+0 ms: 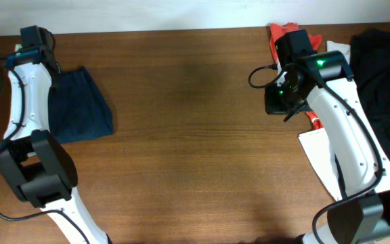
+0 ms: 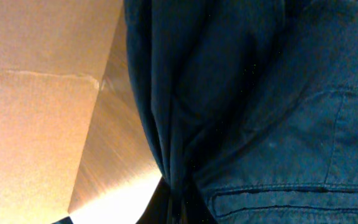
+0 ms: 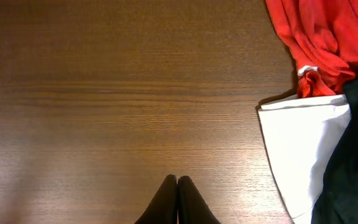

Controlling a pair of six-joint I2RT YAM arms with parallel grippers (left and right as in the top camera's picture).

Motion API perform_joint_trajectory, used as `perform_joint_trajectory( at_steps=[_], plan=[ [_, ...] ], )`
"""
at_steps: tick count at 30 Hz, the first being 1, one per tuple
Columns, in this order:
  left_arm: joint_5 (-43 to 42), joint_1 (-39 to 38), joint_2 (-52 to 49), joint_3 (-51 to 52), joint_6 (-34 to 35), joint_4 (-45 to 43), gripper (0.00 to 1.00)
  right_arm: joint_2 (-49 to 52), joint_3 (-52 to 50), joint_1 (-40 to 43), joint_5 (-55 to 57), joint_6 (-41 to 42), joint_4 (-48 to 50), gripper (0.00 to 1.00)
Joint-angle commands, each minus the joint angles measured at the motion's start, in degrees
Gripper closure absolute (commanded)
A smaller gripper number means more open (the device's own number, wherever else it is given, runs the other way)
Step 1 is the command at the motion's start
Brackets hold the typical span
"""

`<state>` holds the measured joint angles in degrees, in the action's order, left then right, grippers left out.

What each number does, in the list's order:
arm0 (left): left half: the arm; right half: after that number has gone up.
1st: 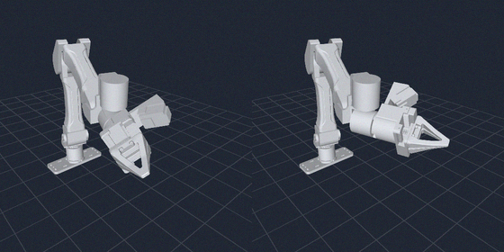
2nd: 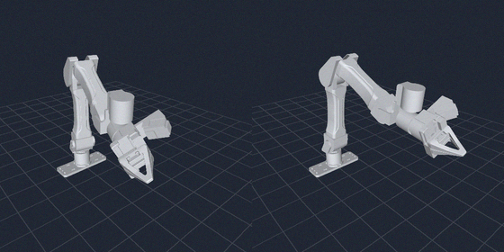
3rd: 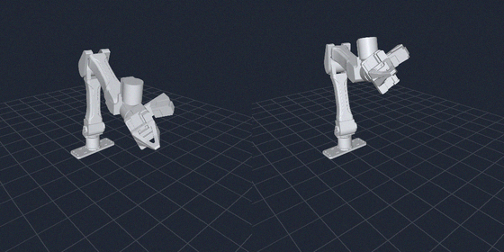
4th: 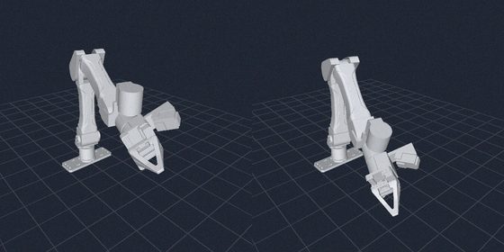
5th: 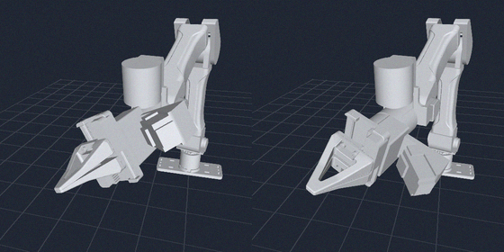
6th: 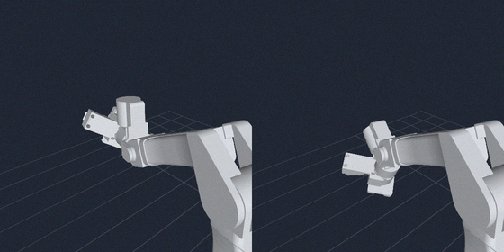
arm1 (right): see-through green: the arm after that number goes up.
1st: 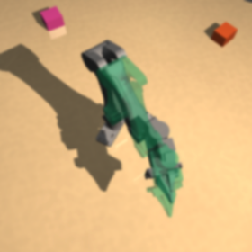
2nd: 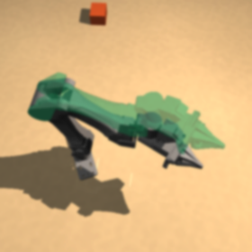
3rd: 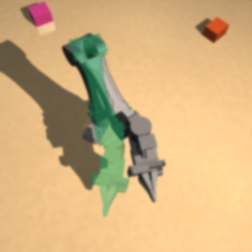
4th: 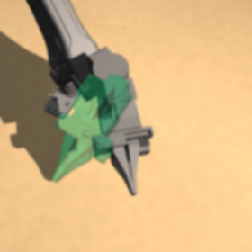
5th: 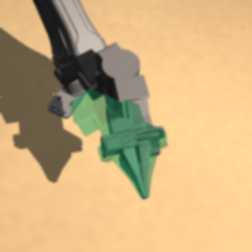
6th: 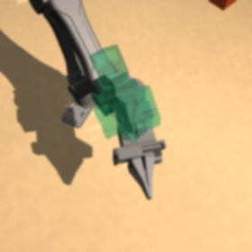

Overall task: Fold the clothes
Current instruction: 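Drag the folded trousers to the table's left edge with the left gripper, then release the trousers and lift the left gripper away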

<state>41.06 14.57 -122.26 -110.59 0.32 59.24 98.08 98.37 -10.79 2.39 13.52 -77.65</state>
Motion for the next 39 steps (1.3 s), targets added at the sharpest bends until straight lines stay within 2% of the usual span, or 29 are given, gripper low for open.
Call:
perform_joint_trajectory(
  at_steps=[1,5,6,7,8,9,10,11,12,13,14,15,16,17,20,21,24,28,32,34,36,39],
  plan=[
    [2.71,2.08,0.57,-1.73,-1.01,-1.7,1.0,-0.66,0.44,0.42,1.11,0.31,-0.66,0.94],
    [2.71,4.79,0.57,-1.73,-1.01,-3.08,0.99,-0.66,0.44,0.42,1.11,0.31,-1.11,0.94],
    [2.69,5.9,0.57,-1.73,-1.01,-3.06,0.82,-0.66,0.44,0.42,1.11,0.28,-1.11,0.93],
    [2.64,6.12,0.57,-1.73,-1.01,-3.08,0.53,-0.66,0.44,0.42,1.11,0.28,-1.11,0.94],
    [1.7,6.12,0.59,-1.77,-1.01,-3.1,0.32,-0.66,0.44,0.42,1.11,0.28,-1.11,0.93],
    [-1.14,6.1,0.7,-2.21,-1.03,-2.99,0.16,-0.66,0.44,0.42,1.11,0.26,-1.11,0.93],
    [-5.75,5.9,1.11,-2.86,-1.01,-2.62,0.13,-0.66,0.44,0.42,1.11,0.26,-1.09,0.93],
    [-14.1,5.44,1.73,-3.61,-1.01,-2.16,0.13,-0.66,0.44,0.42,1.14,0.26,-1.05,0.93],
    [-23.28,4.85,2.27,-3.78,-1.01,-2.1,0.18,-0.66,0.44,0.42,1.14,0.26,-1.03,0.93],
    [-35.47,3.78,2.58,-3.78,-1.01,-1.97,0.33,-0.66,0.44,0.42,1.14,0.26,-1.03,0.92],
    [-43.25,2.99,2.58,-3.78,-0.96,-1.62,0.43,-0.66,0.44,0.42,1.14,0.26,-1.05,0.93],
    [-51.47,1.31,2.08,-3.78,1.42,-0.81,0.48,-0.66,0.44,0.42,1.14,0.26,-1.05,0.92],
    [-53.59,-0.42,1.29,-3.78,4.66,0.07,0.5,-0.66,0.44,0.42,1.14,0.26,-1.07,0.92],
    [-53.77,-3.08,0.0,-3.72,6.69,0.85,0.5,-0.66,0.44,0.42,1.11,0.28,-1.18,0.92],
    [-53.7,-9.27,-4.79,-3.65,7.15,2.19,0.49,-0.66,0.44,0.42,1.11,0.28,-1.55,0.92],
    [-53.24,-10.6,-6.54,-3.65,7.17,3.04,0.46,-0.66,0.44,0.42,1.11,0.28,-1.7,0.92],
    [-51.32,-11.41,-10.12,-3.65,8.22,6.54,0.44,-0.66,0.44,0.42,1.11,0.28,-1.95,0.92],
    [-42.64,-8.31,-12.76,-3.63,9.53,12.7,0.44,-0.66,0.44,0.42,1.09,0.31,-2.6,0.92],
    [-41.62,-1.88,-12.79,-2.95,9.51,20.0,0.4,-0.66,0.44,0.42,1.11,0.31,-2.71,0.92],
    [-39.67,0.83,-12.79,-2.93,9.55,22.27,0.4,-0.66,0.44,0.42,1.09,0.31,-2.75,0.92],
    [-32.63,4.28,-12.74,-2.93,11.87,23.85,0.4,-0.66,0.44,0.42,1.09,0.31,-2.78,0.92],
    [-31.8,6.43,-12.72,-2.95,11.61,23.76,0.4,-0.66,0.44,0.42,1.09,0.33,-2.75,0.92]
  ],
)
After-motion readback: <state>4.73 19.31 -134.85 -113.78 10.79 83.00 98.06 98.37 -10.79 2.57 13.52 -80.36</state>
